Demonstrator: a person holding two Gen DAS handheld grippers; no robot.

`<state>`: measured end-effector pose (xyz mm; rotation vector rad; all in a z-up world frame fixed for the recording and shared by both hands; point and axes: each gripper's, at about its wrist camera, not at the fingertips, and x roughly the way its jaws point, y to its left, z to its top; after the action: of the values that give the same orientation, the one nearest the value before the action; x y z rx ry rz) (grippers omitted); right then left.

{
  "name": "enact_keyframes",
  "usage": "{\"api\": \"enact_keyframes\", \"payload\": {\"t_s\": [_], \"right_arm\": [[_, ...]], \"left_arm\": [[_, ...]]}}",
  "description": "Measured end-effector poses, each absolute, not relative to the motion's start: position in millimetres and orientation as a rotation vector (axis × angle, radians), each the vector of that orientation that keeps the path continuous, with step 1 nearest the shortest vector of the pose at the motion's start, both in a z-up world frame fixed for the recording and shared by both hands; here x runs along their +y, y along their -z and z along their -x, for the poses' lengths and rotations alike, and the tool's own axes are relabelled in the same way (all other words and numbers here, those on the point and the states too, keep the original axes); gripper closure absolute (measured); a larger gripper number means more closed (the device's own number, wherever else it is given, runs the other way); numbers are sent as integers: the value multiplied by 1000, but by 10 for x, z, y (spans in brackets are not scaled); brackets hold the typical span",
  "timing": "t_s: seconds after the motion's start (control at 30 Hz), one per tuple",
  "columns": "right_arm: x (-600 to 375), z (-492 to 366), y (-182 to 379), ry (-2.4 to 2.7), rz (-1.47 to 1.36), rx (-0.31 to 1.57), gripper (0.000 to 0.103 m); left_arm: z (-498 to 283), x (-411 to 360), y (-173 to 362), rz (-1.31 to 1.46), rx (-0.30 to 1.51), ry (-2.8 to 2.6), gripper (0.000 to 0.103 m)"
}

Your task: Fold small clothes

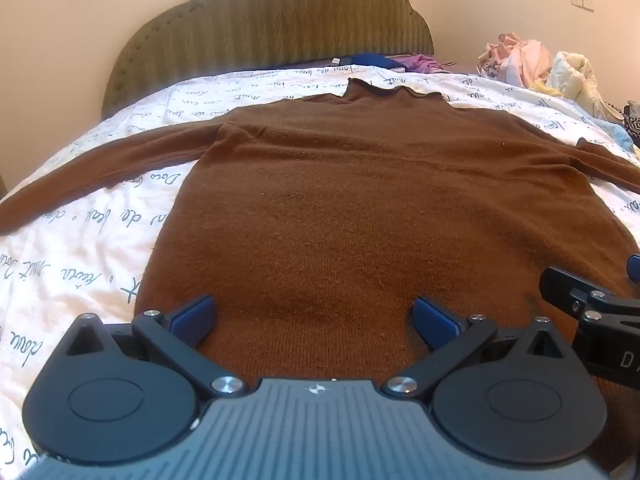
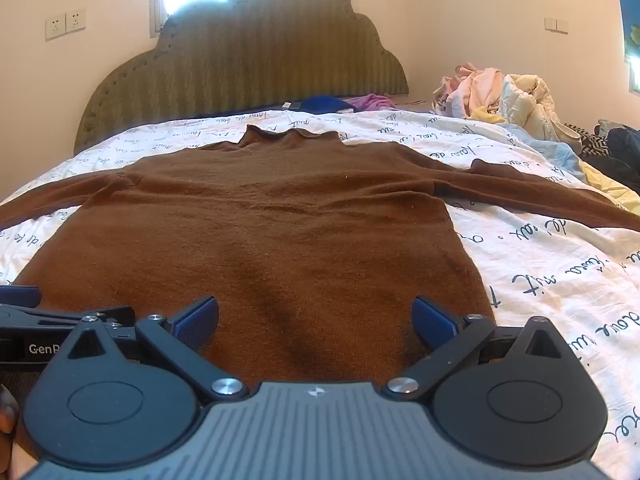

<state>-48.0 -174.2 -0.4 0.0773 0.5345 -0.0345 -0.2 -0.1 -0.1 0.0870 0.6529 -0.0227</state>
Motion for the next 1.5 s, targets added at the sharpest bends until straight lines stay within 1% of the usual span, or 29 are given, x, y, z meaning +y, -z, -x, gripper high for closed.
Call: {"api": "enact_keyframes", "payload": {"t_s": [1.5], "right_arm": [[-1789,410,45,28,-119,595,0]], "left_arm": [[13,6,8,-80,668,1,0]]}}
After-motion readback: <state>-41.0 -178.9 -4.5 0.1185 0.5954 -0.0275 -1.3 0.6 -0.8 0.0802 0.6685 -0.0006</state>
